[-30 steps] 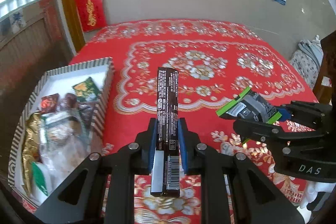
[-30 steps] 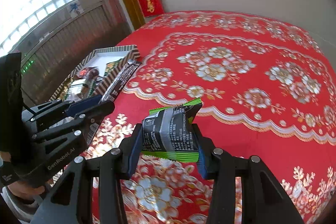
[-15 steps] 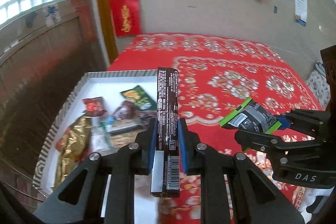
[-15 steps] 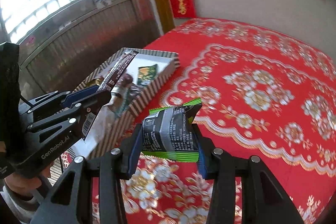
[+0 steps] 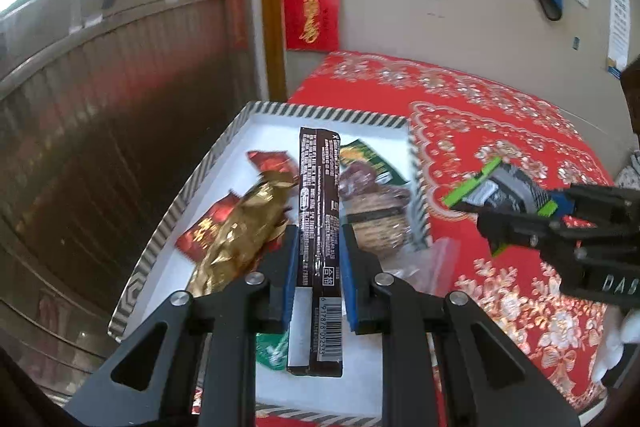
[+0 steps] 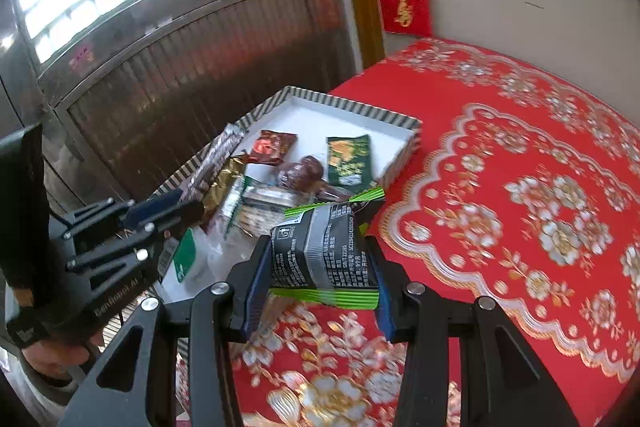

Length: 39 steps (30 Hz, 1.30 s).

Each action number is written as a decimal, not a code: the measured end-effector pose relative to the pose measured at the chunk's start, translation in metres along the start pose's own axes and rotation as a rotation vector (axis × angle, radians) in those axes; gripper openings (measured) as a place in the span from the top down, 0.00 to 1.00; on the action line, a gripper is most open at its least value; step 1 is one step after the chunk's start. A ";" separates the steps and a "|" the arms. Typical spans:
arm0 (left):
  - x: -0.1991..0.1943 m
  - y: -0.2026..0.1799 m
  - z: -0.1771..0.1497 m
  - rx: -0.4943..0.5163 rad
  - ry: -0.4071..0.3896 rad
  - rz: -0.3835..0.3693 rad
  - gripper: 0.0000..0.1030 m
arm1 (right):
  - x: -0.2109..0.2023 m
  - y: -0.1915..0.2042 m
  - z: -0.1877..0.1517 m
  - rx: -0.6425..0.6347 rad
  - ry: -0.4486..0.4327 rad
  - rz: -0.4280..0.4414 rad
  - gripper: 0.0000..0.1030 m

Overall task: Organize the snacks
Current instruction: 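Carry the chocolate stick and green-edged packet over the tray and open both tools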

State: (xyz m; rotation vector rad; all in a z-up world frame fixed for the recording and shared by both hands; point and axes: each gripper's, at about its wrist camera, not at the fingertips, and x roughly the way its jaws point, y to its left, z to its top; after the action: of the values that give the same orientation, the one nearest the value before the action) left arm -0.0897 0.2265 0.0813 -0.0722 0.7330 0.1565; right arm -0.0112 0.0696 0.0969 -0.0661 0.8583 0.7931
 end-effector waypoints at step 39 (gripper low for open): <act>0.030 0.035 -0.033 -0.112 0.091 0.034 0.76 | 0.107 0.059 0.048 -0.110 0.110 0.055 0.47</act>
State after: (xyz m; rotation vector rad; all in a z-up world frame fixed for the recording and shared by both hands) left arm -0.0956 0.2601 0.0367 -0.1746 0.8159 0.2282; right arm 0.0236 0.1931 0.0695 -0.1854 0.9232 0.8950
